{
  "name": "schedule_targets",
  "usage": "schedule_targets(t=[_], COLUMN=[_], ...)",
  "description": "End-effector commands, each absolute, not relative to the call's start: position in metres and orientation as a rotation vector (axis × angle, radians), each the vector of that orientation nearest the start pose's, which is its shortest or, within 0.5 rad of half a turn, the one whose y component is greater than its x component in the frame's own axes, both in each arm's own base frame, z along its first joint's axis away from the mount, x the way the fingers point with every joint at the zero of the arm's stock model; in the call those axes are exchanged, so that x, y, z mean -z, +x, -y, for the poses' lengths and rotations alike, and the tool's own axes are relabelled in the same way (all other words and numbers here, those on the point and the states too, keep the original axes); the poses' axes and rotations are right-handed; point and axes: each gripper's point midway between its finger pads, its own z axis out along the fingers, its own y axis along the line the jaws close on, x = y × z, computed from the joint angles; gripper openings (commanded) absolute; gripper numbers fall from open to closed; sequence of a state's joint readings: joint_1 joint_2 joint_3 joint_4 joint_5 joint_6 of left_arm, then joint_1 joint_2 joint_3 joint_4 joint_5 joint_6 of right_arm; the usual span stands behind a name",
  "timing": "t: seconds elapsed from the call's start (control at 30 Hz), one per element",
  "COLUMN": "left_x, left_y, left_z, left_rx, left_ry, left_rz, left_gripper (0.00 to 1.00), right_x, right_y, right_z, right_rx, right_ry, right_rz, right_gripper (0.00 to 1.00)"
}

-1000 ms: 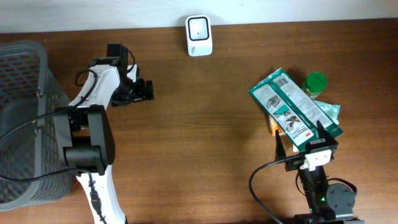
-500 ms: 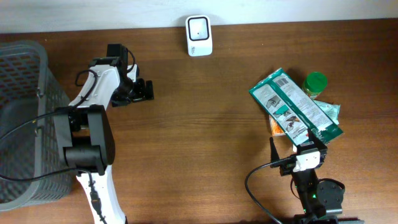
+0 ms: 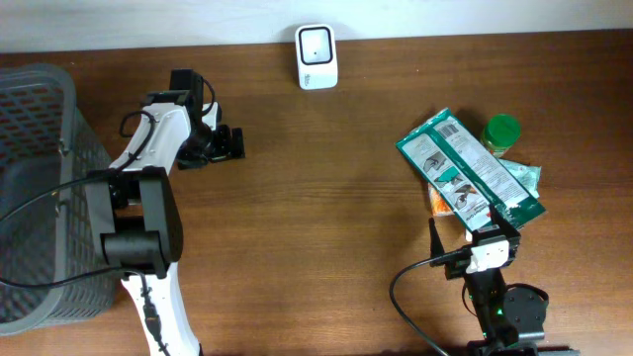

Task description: Scan the item barcode

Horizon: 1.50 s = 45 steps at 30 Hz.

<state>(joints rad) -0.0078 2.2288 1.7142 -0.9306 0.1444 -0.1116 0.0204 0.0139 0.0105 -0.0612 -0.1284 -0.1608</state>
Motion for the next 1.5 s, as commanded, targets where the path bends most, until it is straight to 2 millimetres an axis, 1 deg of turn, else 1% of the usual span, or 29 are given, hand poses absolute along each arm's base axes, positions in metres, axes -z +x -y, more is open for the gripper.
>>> schedule_targets(t=[0.0, 0.07, 0.1, 0.13, 0.17, 0.2, 0.23, 0.3, 0.33, 0.37, 0.4, 0.43, 0.47, 0.5, 0.53, 0.57, 0.6, 0.63, 0.7, 0.77, 0.8, 0.83, 0.9, 0.93, 1.0, 1.17, 1.27, 1.33, 1.47], left_x=[-0.032, -0.032, -0.043, -0.061, -0.074, -0.1, -0.138, -0.18, -0.214, -0.25, -0.273, -0.295, -0.306, -0.32, -0.324, -0.325, -0.318, -0.312, -0.296, -0.278, -0.27, -0.254, -0.234, -0.226, -0.199, -0.173, -0.151, -0.158, -0.158], left_y=[0.463, 0.463, 0.464, 0.467, 0.468, 0.467, 0.466, 0.464, 0.46, 0.458, 0.455, 0.449, 0.443, 0.43, 0.418, 0.405, 0.383, 0.371, 0.34, 0.311, 0.302, 0.29, 0.277, 0.274, 0.262, 0.251, 0.247, 0.246, 0.246], left_z=[0.026, 0.026, 0.026, 0.028, 0.029, 0.027, 0.024, 0.015, 0.008, 0.005, 0.004, 0.007, 0.01, 0.014, 0.016, 0.015, 0.013, 0.011, 0.006, 0.006, 0.008, 0.01, 0.01, 0.01, 0.011, 0.009, 0.004, 0.001, 0.0], left_rx=[0.223, 0.223, 0.223, 0.223, 0.222, 0.168, 0.099, 0.007, -0.04, -0.035, -0.028, -0.012, -0.008, 0.004, 0.001, -0.007, -0.023, -0.029, -0.049, -0.104, -0.117, -0.138, -0.146, -0.156, -0.213, -0.306, -0.32, -0.342, -0.343], left_ry=[-0.126, -0.126, -0.123, -0.112, -0.104, -0.093, -0.081, -0.088, -0.102, -0.091, -0.053, 0.037, 0.098, 0.182, 0.22, 0.223, 0.225, 0.219, 0.201, 0.247, 0.278, 0.303, 0.302, 0.312, 0.373, 0.43, 0.42, 0.401, 0.4], left_rz=[-2.96, -2.961, -2.937, -2.896, -2.868, -2.82, -2.737, -2.635, -2.547, -2.427, -2.346, -2.246, -2.192, -2.097, -2.047, -2.012, -1.97, -1.947, -1.877, -1.762, -1.727, -1.693, -1.662, -1.657, -1.638, -1.578, -1.628, -1.604, -1.606], left_gripper=[0.99, 0.99, 0.99, 0.99, 0.99, 0.99, 0.99, 0.99, 0.99, 0.99, 0.99, 0.99, 0.99, 0.99, 0.99, 0.99, 0.99, 0.99, 0.99, 0.99, 0.99, 0.99, 0.99, 0.99, 0.99, 0.99, 0.99, 0.99, 0.99], right_x=[-0.159, -0.159, -0.159, -0.159, -0.159, -0.159, -0.159, -0.159, -0.159, -0.159, -0.159, -0.159, -0.159, -0.159, -0.159, -0.159, -0.159, -0.159, -0.159, -0.159, -0.159, -0.159, -0.159, -0.159, -0.159, -0.159, -0.159, -0.159, -0.159], right_y=[0.244, 0.244, 0.244, 0.244, 0.244, 0.244, 0.244, 0.244, 0.244, 0.244, 0.244, 0.244, 0.244, 0.244, 0.244, 0.244, 0.244, 0.244, 0.244, 0.244, 0.244, 0.244, 0.244, 0.244, 0.244, 0.244, 0.244, 0.244, 0.244], right_z=[-0.027, -0.027, -0.027, -0.027, -0.027, -0.027, -0.027, -0.027, -0.027, -0.027, -0.027, -0.027, -0.027, -0.027, -0.027, -0.027, -0.027, -0.027, -0.027, -0.027, -0.027, -0.027, -0.027, -0.027, -0.027, -0.027, -0.027, -0.027, -0.027], right_rx=[0.001, 0.001, 0.001, 0.001, 0.001, 0.001, 0.001, 0.001, 0.001, 0.001, 0.001, 0.001, 0.001, 0.001, 0.001, 0.001, 0.001, 0.001, 0.001, 0.001, 0.001, 0.001, 0.001, 0.001, 0.001, 0.001, 0.001, 0.001, 0.001], right_ry=[-0.241, -0.241, -0.241, -0.241, -0.241, -0.241, -0.241, -0.241, -0.241, -0.241, -0.241, -0.241, -0.241, -0.241, -0.241, -0.241, -0.241, -0.241, -0.241, -0.241, -0.241, -0.241, -0.241, -0.241, -0.241, -0.241, -0.241, -0.241, -0.241], right_rz=[-1.618, -1.619, -1.619, -1.619, -1.619, -1.619, -1.619, -1.619, -1.619, -1.618, -1.619, -1.618, -1.618, -1.619, -1.618, -1.618, -1.619, -1.618, -1.619, -1.619, -1.618, -1.619, -1.618, -1.619, -1.618, -1.619, -1.619, -1.619, -1.619], right_gripper=[0.99, 0.98, 0.98, 0.98, 0.98, 0.98, 0.98, 0.98, 0.98, 0.98, 0.98, 0.98, 0.98, 0.99, 0.98, 0.98, 0.98, 0.98, 0.98, 0.98, 0.98, 0.98, 0.98, 0.98, 0.98, 0.98, 0.98, 0.98, 0.98])
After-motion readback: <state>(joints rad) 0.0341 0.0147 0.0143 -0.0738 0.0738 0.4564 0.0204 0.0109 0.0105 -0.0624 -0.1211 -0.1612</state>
